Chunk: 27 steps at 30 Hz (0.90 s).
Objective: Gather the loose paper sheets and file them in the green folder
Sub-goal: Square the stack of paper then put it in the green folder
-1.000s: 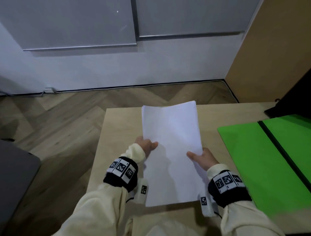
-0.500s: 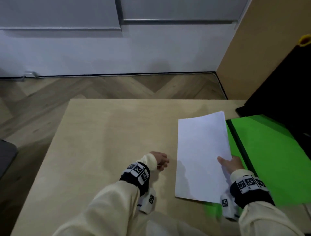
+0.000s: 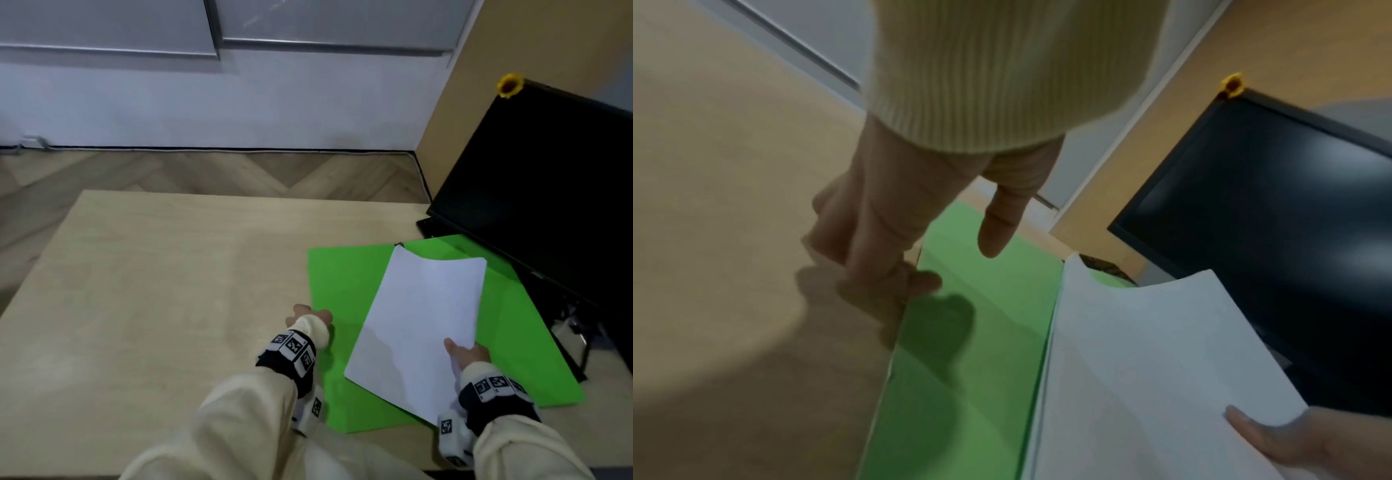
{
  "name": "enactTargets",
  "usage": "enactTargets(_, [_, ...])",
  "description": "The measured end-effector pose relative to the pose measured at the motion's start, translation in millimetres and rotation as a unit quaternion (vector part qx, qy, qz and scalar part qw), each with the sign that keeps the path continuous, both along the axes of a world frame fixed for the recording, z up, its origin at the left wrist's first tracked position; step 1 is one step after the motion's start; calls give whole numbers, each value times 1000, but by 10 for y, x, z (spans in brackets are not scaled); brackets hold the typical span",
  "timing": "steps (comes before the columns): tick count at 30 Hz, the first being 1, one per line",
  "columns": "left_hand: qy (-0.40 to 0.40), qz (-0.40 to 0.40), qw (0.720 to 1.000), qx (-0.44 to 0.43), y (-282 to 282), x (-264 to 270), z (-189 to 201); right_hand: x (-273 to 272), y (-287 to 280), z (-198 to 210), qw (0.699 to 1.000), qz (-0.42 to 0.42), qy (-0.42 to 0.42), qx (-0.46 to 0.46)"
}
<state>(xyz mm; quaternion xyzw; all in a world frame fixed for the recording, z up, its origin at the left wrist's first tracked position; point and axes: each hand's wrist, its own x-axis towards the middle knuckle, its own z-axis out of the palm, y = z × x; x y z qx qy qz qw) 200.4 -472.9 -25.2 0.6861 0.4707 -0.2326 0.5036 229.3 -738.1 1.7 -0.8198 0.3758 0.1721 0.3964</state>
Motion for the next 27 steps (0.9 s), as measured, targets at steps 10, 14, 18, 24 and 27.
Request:
enactTargets(10, [-110,30,992,48,267,7,263,144,-127,-61,998,9,-26,56])
enactTargets(14, [-142,51,978,145,884,-128,595,244,-16,-51,996,47,-45,67])
enactTargets(18, [-144,55,968,198,1412,-302,874,345,346,-60,992,85,-55,76])
enactTargets(24, [-138,40,956,256,1914,-524,1074,325,1149,-79,984,157,-31,80])
enactTargets(27, [-132,49,957,255,2079,-646,1099,249,1461,-127,980,187,-3,71])
